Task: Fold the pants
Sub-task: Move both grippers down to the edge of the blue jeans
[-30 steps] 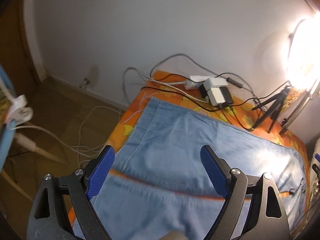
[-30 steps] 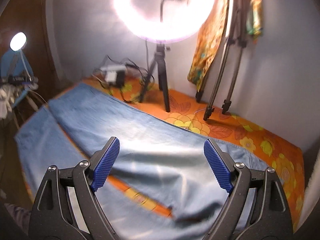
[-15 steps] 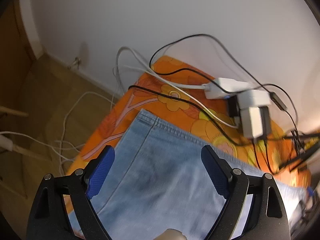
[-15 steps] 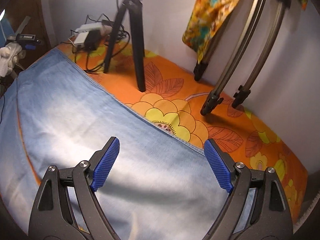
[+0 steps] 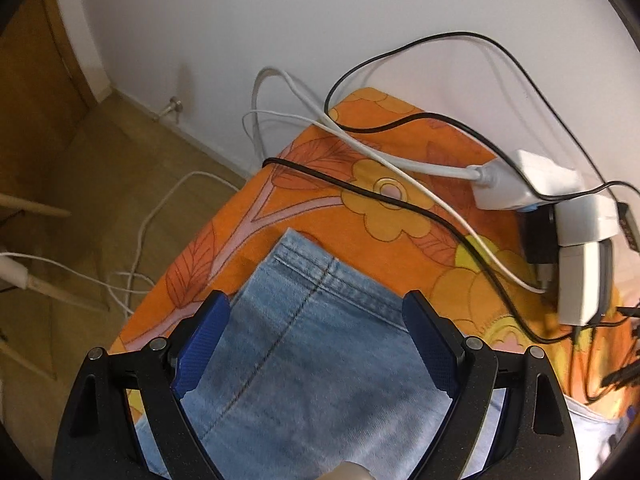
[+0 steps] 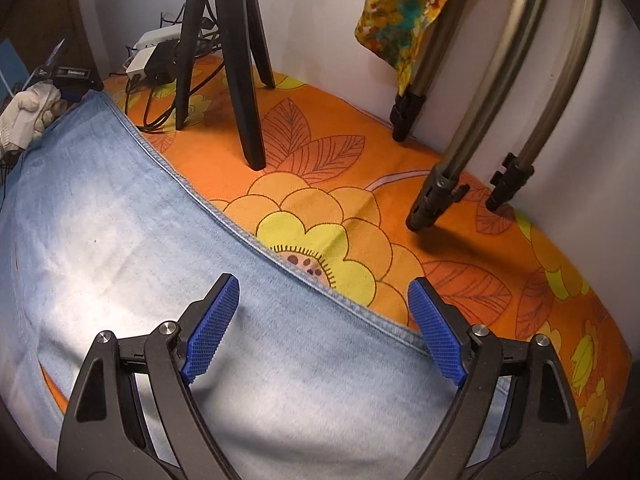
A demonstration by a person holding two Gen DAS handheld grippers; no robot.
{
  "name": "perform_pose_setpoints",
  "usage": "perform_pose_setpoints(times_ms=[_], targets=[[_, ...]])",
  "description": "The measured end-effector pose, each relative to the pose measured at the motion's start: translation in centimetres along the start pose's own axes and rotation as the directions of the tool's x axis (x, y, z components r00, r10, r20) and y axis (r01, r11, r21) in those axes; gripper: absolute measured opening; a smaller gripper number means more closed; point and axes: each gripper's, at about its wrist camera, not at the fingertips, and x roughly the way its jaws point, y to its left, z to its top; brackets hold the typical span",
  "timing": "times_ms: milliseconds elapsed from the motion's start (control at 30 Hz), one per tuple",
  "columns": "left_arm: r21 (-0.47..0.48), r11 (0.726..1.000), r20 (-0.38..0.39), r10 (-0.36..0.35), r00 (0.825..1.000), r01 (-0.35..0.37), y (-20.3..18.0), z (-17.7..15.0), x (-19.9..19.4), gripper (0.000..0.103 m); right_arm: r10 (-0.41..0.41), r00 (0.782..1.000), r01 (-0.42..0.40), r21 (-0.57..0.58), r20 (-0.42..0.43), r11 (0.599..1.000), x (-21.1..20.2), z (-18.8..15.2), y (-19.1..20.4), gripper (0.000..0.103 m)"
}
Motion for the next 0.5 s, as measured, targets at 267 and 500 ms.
perform_pose_setpoints(times_ms=[267,500], targets=[[0.055,0.998,0.098,0.007,0.995,-0.012,-1.0,-0.7,0.1,0.076,0.034,0.999,-0.037,-0.063,-0.039,0.997,1.6,0.4,0.8,0.089],[0.110,0.994,0.123,0.005,0.992,-0.019,-3.1,-1.2,-1.1,0.014,0.112,0.993,-0.113,-0.038,-0.033,0.993,1.6,0.1,1.0,0.080]])
